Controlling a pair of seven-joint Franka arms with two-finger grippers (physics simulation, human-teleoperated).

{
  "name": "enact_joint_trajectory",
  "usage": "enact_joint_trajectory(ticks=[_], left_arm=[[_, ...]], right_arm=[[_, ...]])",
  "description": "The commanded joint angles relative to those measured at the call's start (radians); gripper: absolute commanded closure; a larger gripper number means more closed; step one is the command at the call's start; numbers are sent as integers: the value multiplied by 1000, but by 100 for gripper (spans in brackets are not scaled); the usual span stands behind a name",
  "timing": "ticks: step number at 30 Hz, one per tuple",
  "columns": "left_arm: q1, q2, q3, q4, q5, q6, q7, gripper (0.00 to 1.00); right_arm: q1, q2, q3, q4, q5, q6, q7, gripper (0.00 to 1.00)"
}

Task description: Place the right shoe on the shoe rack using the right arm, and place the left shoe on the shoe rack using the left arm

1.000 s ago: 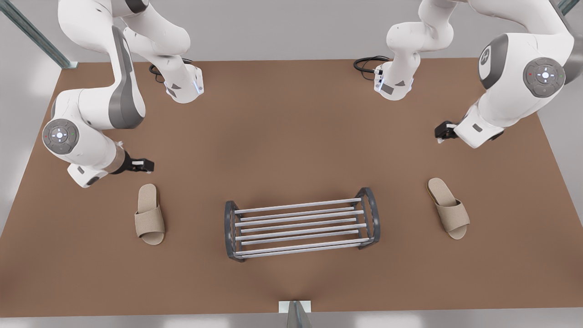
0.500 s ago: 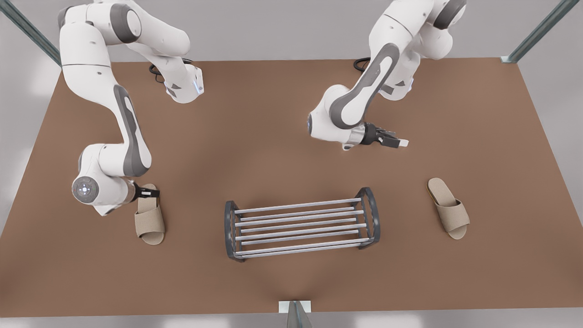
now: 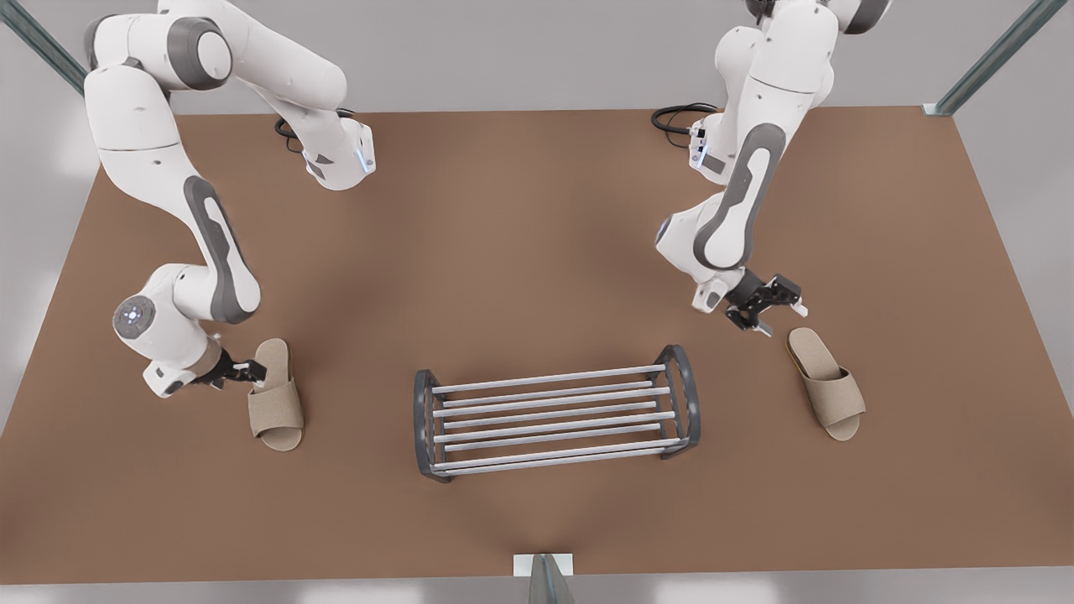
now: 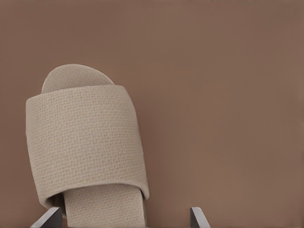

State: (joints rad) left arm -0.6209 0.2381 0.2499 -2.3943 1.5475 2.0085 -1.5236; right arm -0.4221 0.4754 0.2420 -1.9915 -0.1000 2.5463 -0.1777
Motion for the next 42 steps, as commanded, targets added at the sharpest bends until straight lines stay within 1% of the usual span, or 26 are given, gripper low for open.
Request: enact_joint_trajectory(ticks=[1, 5, 7, 10, 14, 17, 21, 24, 25, 26, 27, 28, 30, 31, 32, 33, 37, 39, 41, 42], left_arm=[[1, 17, 34, 0, 164, 179, -2064, 0], [63, 82, 52, 3, 373, 361, -2063, 0], [73, 115, 89, 9, 497, 404, -2061, 0], [151, 170, 89, 47, 629, 420, -2060, 0], [213, 244, 88, 132, 711, 434, -2055, 0], [217, 306, 89, 198, 718, 435, -2054, 0], [251, 333, 89, 250, 787, 437, -2054, 0], [270, 328, 91, 264, 833, 470, -2054, 0], [271, 328, 91, 265, 852, 470, -2052, 0], [274, 331, 91, 276, 856, 470, -2052, 0], [279, 334, 91, 279, 861, 469, -2052, 0], [279, 334, 91, 279, 862, 469, -2052, 0], [277, 336, 91, 276, 862, 469, -2054, 0], [277, 336, 91, 274, 861, 469, -2054, 0], [280, 348, 91, 276, 861, 469, -2054, 0], [293, 348, 91, 276, 862, 469, -2052, 0], [317, 348, 92, 279, 875, 464, -2052, 0], [329, 348, 91, 279, 876, 463, -2052, 0], [331, 352, 91, 282, 881, 463, -2052, 0], [333, 362, 91, 285, 882, 464, -2052, 0]], right_arm=[[-9, 0, 3, 2, 3, 57, -365, 0], [6, 19, 3, 2, 2, 57, -364, 0], [8, 37, 5, 3, 2, 60, -364, 0], [6, 66, 3, 22, 0, 66, -367, 0], [9, 108, 3, 43, -1, 100, -365, 0], [22, 124, 3, 60, 2, 100, -355, 0], [28, 143, 3, 77, 5, 101, -353, 0], [34, 161, 3, 95, 6, 114, -353, 0], [36, 161, 3, 97, 5, 114, -353, 29], [34, 161, 3, 99, 6, 112, -352, 44], [34, 161, 3, 97, 6, 114, -352, 51], [34, 161, 3, 99, 6, 114, -352, 62], [34, 161, 3, 99, 6, 114, -352, 67], [34, 161, 3, 99, 6, 112, -352, 73], [34, 161, 3, 99, 5, 112, -353, 77], [34, 161, 3, 99, 5, 112, -355, 79], [34, 158, 5, 102, 5, 106, -358, 79], [26, 147, 25, 102, 5, 104, -358, 79], [19, 118, 54, 103, 6, 103, -358, 79], [32, 80, 56, 109, 6, 85, -356, 79]])
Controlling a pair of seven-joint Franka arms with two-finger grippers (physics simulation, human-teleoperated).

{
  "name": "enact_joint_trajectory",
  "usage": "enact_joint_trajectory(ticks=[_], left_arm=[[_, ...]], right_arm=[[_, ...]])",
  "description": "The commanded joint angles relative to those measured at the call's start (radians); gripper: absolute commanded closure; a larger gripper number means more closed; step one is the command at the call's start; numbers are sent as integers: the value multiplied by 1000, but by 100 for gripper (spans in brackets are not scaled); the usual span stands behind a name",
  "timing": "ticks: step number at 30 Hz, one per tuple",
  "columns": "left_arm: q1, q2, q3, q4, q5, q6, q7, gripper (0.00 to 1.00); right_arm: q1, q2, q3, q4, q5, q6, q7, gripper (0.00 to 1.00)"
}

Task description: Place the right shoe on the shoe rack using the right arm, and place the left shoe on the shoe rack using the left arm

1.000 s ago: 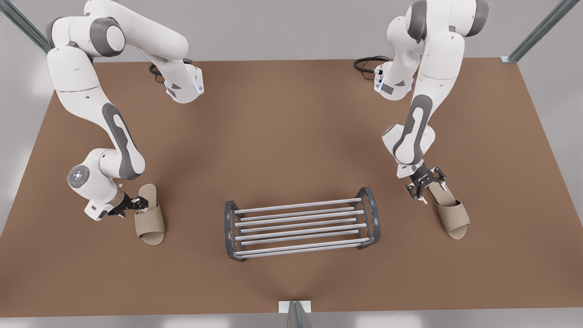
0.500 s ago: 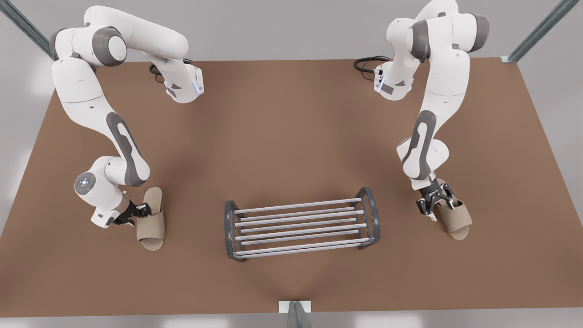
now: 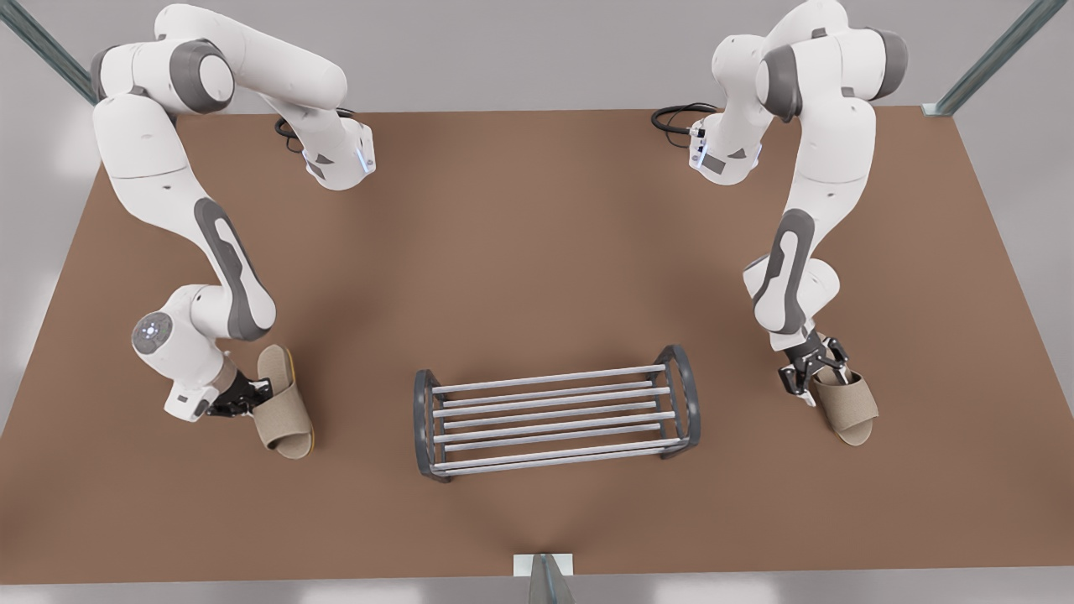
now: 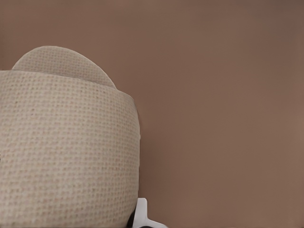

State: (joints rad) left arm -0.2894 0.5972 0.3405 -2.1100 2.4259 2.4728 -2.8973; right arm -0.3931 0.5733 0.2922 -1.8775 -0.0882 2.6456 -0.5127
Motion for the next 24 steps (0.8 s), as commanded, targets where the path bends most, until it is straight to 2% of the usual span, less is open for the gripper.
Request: enact_joint_trajectory(ticks=[1, 3, 5, 7, 9, 10, 13, 15, 18, 19, 20, 21, 22, 23, 24], left_arm=[[1, 10, 0, 11, 4, 0, -678, 0], [1, 27, 0, 28, 5, 0, -678, 0], [13, 35, 0, 42, 21, 0, -678, 0], [15, 42, 0, 54, 21, 0, -678, 0], [15, 53, 0, 56, 21, 0, -680, 0], [18, 58, 0, 59, 21, 0, -680, 0], [29, 75, -1, 76, 30, 0, -680, 0], [41, 78, -1, 79, 35, 0, -678, 0], [58, 95, -3, 108, 42, 1, -680, 0], [59, 99, -3, 110, 53, 1, -680, 0], [61, 101, -3, 122, 51, 3, -680, 2], [59, 105, -3, 123, 51, 3, -680, 6], [61, 105, -3, 123, 51, 6, -680, 13], [61, 105, -3, 123, 51, 6, -681, 25], [61, 105, -3, 127, 51, 8, -683, 38]], right_arm=[[7, -30, 7, 43, -5, -74, -20, 79], [-1, -46, 41, 161, -8, -202, -20, 79], [-1, -127, 41, 172, -11, -231, -30, 79], [8, -213, 44, 222, -7, -360, -20, 79], [8, -247, 151, 325, -7, -594, 152, 79], [40, -247, 186, 373, -15, -647, 272, 79], [249, -237, 185, 488, -54, -768, 612, 79], [361, -233, 176, 492, -61, -768, 804, 79], [540, -138, 171, 592, -176, -770, 1123, 79], [649, -104, 81, 652, -191, -785, 1195, 79], [804, -73, -83, 702, -180, -799, 1247, 79], [896, -32, -171, 748, -165, -800, 1341, 79], [948, 2, -218, 781, -165, -800, 1413, 79], [1028, 34, -320, 810, -165, -800, 1482, 79], [1063, 51, -358, 813, -163, -800, 1528, 79]])
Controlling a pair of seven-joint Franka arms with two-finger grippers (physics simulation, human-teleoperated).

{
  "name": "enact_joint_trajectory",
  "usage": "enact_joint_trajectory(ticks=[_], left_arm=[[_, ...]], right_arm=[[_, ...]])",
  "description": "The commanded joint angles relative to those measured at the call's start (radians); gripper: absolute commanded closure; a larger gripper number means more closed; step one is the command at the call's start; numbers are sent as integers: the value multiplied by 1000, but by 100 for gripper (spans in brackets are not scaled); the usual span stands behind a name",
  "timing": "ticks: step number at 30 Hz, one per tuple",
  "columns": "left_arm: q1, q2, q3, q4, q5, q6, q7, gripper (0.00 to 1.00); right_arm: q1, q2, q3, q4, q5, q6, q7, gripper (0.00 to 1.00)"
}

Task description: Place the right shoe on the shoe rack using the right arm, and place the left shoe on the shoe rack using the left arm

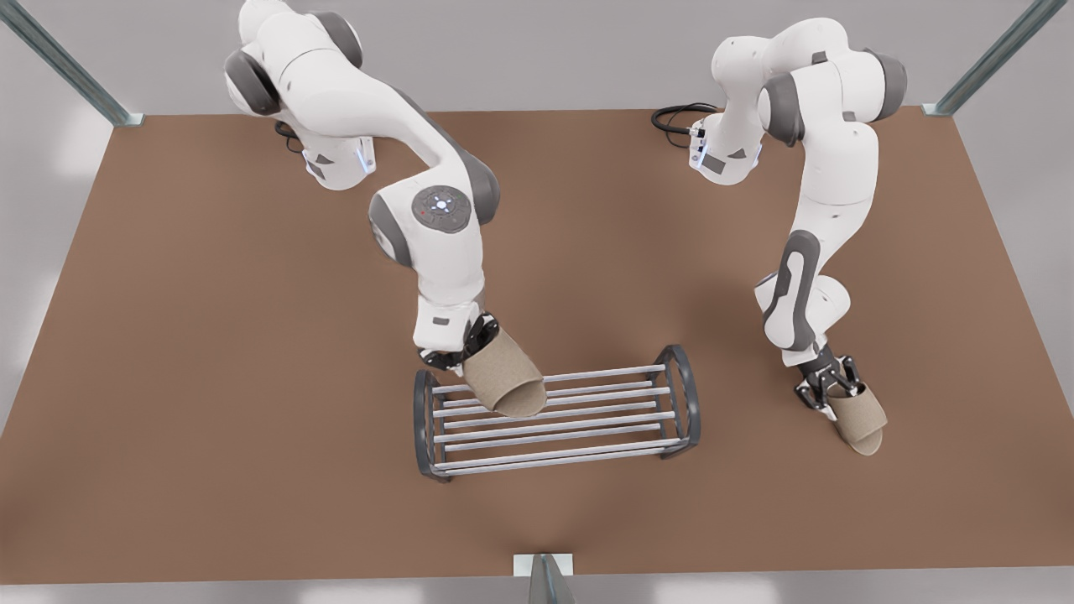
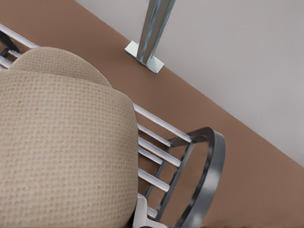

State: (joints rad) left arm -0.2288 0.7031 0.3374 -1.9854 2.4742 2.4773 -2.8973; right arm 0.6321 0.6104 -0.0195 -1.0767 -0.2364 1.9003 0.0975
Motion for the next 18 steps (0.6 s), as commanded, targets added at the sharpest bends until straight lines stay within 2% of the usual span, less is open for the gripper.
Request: enact_joint_trajectory(ticks=[1, 3, 5, 7, 10, 14, 16, 18], left_arm=[[-1, -1, 0, 2, 3, 5, -681, 51], [-3, -4, 0, 2, 3, 11, -678, 71], [-6, -7, 0, 2, 5, 14, -675, 78], [-11, -10, -1, 2, 5, 17, -675, 79], [-17, -83, -3, 2, 5, 60, -677, 79], [-139, -352, -5, 7, -12, 152, -672, 79], [-181, -436, -5, 46, -12, 190, -672, 79], [-262, -559, -5, 48, -86, 250, -619, 79]], right_arm=[[54, 35, -53, 23, -17, -53, 969, 79], [87, 61, -102, 34, -17, -50, 1013, 79], [92, 80, -106, 32, -27, -43, 1025, 79], [98, 95, -111, 31, -32, -36, 1042, 79], [100, 140, -117, 35, -32, 16, 1079, 79], [120, 186, -132, 38, -34, 66, 1096, 79], [120, 206, -132, 55, -34, 74, 1096, 79], [127, 219, -132, 55, -64, 94, 1093, 79]])
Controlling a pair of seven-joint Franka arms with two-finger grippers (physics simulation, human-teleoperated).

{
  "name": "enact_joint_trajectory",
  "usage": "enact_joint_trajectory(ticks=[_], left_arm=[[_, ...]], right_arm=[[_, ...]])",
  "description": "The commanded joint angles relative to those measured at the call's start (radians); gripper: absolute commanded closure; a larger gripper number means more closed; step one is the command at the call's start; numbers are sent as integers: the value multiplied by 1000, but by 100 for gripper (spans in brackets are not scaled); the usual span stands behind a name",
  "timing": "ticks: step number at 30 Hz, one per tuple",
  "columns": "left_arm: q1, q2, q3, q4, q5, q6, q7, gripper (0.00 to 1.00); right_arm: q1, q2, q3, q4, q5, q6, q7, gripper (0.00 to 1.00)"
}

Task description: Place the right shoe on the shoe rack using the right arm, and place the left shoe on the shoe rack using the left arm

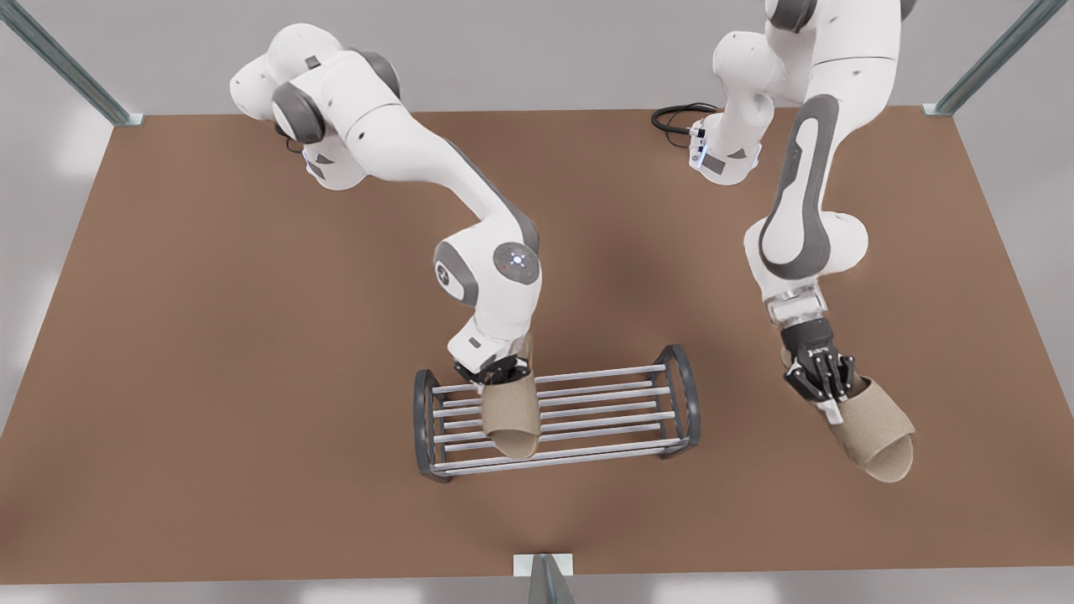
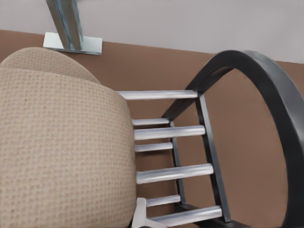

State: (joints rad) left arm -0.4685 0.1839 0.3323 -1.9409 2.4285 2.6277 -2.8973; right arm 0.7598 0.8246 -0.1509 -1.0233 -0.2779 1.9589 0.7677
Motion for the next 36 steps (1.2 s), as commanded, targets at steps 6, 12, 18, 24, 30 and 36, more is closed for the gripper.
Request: enact_joint_trajectory(ticks=[6, 12, 18, 24, 30, 36], left_arm=[[-232, -107, -9, 28, -120, 180, -580, 79], [-315, -92, -7, 53, -198, 180, -530, 79], [-317, -27, -7, 51, -263, 161, -531, 79], [-352, 43, -12, 115, -301, 144, -530, 79], [-351, 210, -65, 197, -333, 106, -520, 79], [-348, 318, -65, 198, -333, 98, -507, 79]], right_arm=[[13, 10, 2, -4, -66, 77, 412, 0], [-4, -1, 4, -17, -66, 80, 349, 0], [-10, -271, 11, -354, -64, 98, 197, 0], [-101, -749, 91, -420, 202, -494, -125, 0], [-720, -607, 307, -442, 209, -364, -602, 0], [-698, -548, 306, -436, 247, -354, -561, 0]])
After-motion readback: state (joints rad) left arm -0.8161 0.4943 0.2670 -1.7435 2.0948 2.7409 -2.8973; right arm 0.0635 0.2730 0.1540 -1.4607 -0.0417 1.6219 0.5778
